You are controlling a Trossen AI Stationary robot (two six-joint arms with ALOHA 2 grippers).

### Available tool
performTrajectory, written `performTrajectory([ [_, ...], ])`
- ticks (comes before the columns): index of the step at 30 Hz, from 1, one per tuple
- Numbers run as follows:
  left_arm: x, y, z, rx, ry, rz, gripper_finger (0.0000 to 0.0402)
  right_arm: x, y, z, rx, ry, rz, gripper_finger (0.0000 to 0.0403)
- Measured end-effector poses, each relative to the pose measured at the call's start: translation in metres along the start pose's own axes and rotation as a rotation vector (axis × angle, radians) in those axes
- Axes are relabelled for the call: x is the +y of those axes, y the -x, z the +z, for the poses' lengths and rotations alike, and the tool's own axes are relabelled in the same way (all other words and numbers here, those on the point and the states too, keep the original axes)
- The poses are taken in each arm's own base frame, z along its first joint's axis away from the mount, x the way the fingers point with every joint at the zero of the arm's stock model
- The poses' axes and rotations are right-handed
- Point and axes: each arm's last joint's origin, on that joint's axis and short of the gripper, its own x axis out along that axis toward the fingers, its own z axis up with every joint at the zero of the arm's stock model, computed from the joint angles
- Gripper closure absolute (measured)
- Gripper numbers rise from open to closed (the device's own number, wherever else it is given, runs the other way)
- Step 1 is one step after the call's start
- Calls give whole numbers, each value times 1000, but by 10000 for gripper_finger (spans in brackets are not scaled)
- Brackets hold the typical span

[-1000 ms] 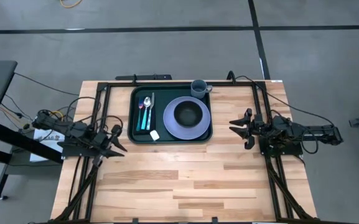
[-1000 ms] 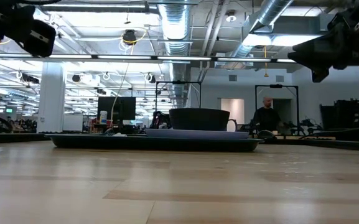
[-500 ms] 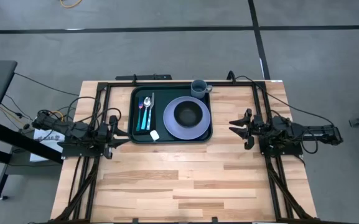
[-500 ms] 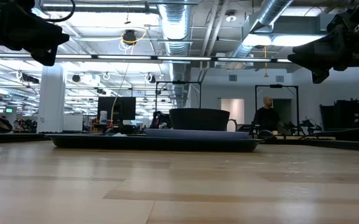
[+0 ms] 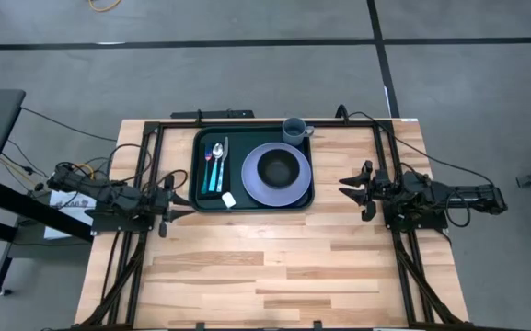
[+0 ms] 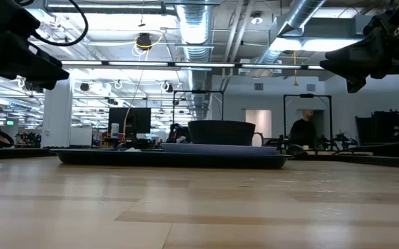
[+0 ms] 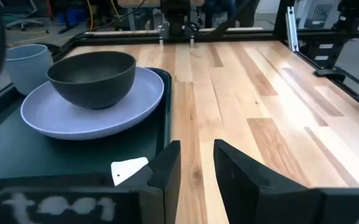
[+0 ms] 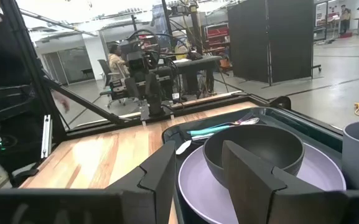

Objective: Set up tray
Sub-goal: Return to Home Position

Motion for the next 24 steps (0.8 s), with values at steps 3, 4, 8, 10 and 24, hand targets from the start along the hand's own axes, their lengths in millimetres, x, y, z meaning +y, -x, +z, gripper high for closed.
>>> performTrajectory([
  [3, 0, -1, -1, -2, 8, -1, 315, 0, 0, 0, 0, 0, 0, 280],
  [4, 0, -1, -1, -3, 8, -1, 315, 0, 0, 0, 0, 0, 0, 280],
  [8, 0, -1, -1, -2, 8, -1, 315, 0, 0, 0, 0, 0, 0, 280],
  [10, 0, -1, -1, -2, 8, -1, 315, 0, 0, 0, 0, 0, 0, 280],
  [24, 0, -1, -2, 0, -7, -1, 315, 0, 0, 0, 0, 0, 0, 280],
])
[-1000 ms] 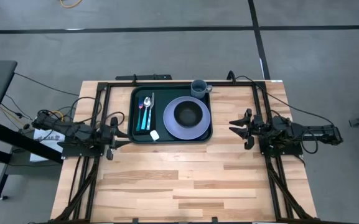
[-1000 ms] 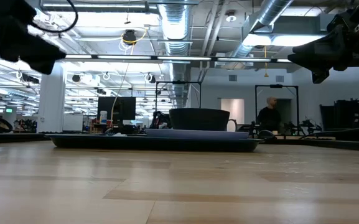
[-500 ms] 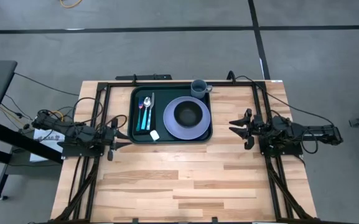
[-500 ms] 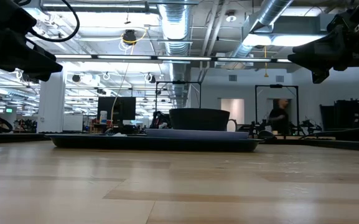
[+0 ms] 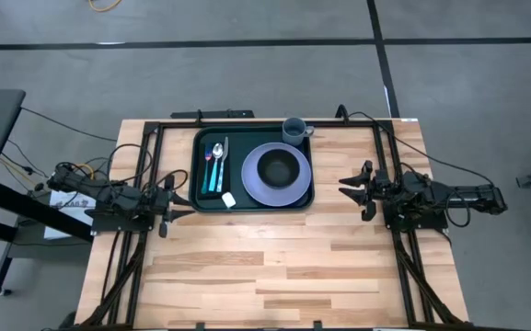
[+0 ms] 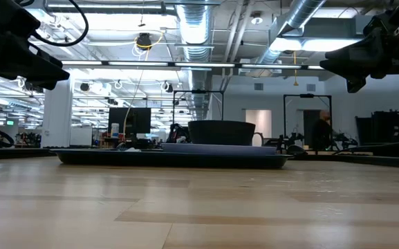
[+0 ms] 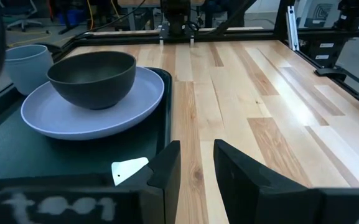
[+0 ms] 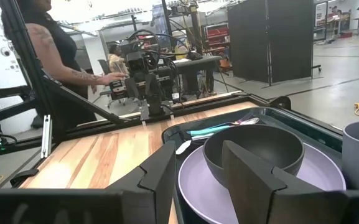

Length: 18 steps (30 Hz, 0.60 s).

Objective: Set up tray
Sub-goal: Return to Home Position

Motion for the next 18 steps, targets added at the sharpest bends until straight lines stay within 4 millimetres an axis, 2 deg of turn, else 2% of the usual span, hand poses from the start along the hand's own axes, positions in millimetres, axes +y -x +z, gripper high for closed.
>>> performTrajectory([
  [18, 0, 0, -1, 3, -8, 0, 315, 0, 0, 0, 0, 0, 0, 280],
])
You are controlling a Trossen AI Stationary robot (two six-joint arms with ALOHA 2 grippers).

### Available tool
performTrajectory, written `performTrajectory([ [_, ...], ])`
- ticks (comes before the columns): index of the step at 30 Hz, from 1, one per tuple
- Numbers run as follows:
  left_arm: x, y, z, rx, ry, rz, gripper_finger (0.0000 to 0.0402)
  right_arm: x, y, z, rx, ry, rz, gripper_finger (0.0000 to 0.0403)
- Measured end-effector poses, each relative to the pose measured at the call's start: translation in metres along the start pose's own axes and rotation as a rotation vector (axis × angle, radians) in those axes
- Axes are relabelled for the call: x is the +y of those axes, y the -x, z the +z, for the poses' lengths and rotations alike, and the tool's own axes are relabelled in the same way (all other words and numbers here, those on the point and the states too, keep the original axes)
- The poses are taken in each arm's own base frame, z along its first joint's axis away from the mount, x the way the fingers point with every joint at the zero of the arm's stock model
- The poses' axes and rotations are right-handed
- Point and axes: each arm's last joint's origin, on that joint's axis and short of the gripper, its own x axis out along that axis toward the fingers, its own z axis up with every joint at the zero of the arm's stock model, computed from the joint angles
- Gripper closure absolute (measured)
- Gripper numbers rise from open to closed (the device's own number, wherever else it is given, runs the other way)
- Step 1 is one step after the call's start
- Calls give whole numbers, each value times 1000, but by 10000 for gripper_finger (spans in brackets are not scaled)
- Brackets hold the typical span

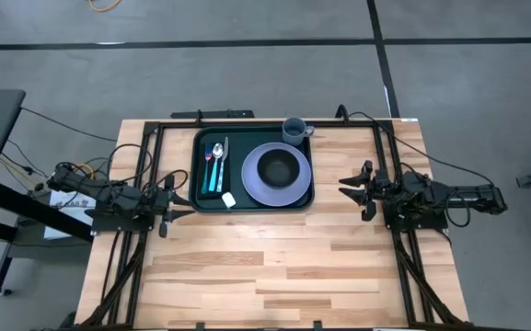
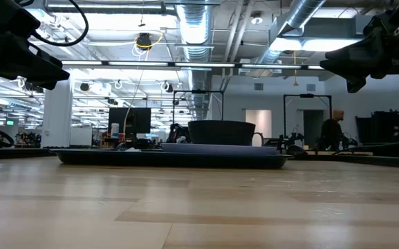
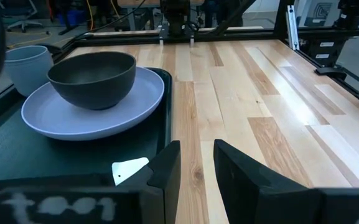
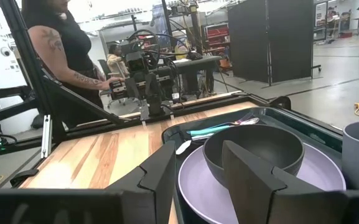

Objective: Set up tray
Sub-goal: Return to Home Position

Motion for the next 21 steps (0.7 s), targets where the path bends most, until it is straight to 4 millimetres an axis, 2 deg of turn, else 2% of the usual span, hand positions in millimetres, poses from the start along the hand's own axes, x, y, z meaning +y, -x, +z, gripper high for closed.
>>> performTrajectory([
  [21, 0, 0, 0, 2, -1, 0, 315, 0, 0, 0, 0, 0, 0, 280],
])
